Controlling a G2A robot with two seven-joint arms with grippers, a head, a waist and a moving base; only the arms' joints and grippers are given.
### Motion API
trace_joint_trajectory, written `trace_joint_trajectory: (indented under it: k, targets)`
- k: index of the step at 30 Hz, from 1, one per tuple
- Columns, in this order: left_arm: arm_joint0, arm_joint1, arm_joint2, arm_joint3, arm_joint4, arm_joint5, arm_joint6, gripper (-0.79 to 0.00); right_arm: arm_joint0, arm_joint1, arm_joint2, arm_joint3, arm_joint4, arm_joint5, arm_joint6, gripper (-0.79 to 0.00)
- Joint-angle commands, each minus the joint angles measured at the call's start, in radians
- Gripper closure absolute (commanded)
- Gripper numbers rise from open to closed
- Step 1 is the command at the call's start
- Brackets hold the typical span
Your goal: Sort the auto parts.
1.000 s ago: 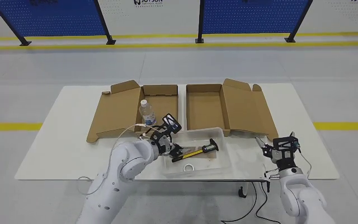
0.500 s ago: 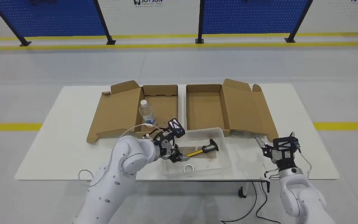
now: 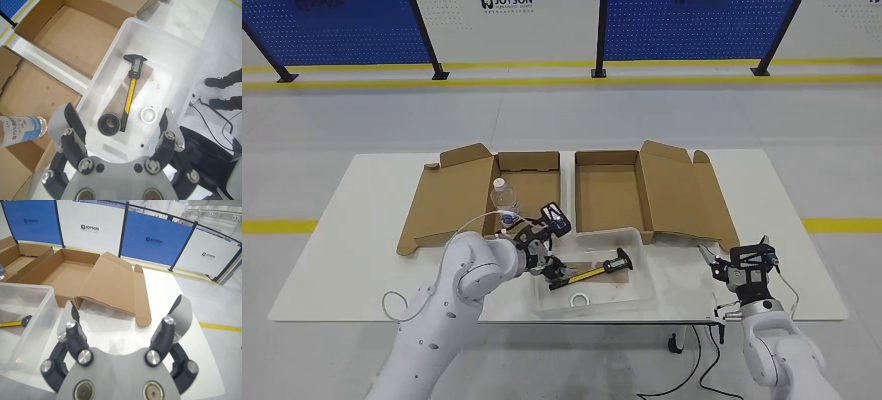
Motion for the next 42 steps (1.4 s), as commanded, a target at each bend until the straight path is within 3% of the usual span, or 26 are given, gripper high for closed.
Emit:
trace_joint_trajectory:
  k: [1, 3, 10, 17, 25, 42]
  targets:
    - [-0.018, 0.002, 0.008, 0.021, -0.01, -0.008, -0.021, -0.336, 0.0, 0.0, 0.0, 0.0, 0.0, 0.0, 0.0, -0.785]
    - [-0.03, 0.003, 0.014, 0.034, -0.006, -0.014, -0.034, -0.311, 0.0, 0.0, 0.0, 0.0, 0.0, 0.0, 0.0, -0.785]
    - [-0.058, 0.007, 0.05, 0.084, 0.007, -0.017, -0.057, -0.351, 0.0, 0.0, 0.0, 0.0, 0.0, 0.0, 0.0, -0.785]
    - [-0.091, 0.008, 0.086, 0.131, 0.043, 0.004, -0.059, -0.332, 0.0, 0.0, 0.0, 0.0, 0.0, 0.0, 0.0, -0.785]
    - [-0.115, 0.013, 0.117, 0.142, 0.124, 0.02, -0.084, -0.329, 0.0, 0.0, 0.0, 0.0, 0.0, 0.0, 0.0, -0.785]
    - [-0.158, 0.01, 0.177, 0.206, 0.107, 0.018, -0.081, -0.219, 0.0, 0.0, 0.0, 0.0, 0.0, 0.0, 0.0, -0.785]
